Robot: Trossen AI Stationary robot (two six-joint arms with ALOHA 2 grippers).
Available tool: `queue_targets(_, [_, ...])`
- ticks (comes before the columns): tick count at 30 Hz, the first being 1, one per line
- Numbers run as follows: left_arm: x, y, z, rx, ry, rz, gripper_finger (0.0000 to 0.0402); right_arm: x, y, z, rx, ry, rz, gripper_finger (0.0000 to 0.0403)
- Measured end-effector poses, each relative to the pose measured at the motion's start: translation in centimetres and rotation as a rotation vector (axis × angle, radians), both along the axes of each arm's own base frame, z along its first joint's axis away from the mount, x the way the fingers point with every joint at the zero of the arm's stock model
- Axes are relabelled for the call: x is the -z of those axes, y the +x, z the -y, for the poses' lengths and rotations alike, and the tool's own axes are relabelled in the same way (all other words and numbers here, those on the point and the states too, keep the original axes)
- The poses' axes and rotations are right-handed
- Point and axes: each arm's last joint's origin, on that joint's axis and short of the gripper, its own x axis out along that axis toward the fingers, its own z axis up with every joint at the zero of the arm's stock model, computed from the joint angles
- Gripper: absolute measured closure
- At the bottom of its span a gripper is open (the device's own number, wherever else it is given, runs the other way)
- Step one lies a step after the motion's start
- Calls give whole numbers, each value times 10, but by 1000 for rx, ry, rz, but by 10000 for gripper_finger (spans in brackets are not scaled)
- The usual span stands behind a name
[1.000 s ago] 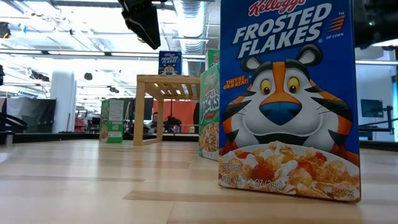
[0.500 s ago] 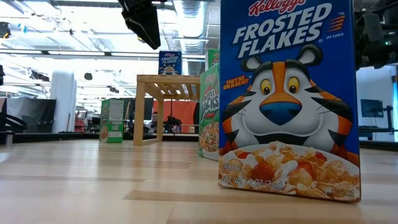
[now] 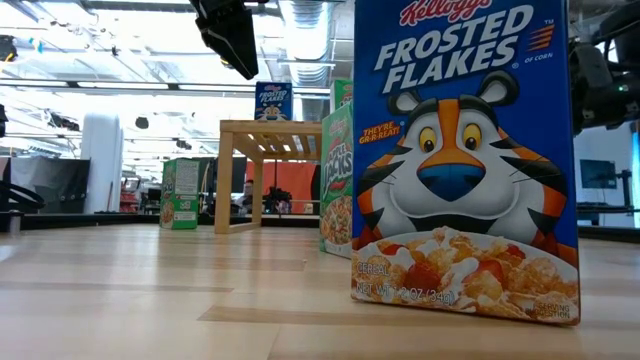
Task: Stack cereal on shelf
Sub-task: Put the bottom green cereal box on the shelf aligned with the other green cereal box
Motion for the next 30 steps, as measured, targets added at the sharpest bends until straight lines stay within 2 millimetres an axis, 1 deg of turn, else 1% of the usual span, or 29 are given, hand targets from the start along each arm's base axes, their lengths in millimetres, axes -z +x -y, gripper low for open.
queue_targets(6, [0, 0, 0, 0, 0, 0, 175, 4, 2, 0, 9, 72, -27, 137])
queue_targets(30, [0, 0, 0, 0, 0, 0, 175, 7, 3, 0, 10, 77, -52, 137])
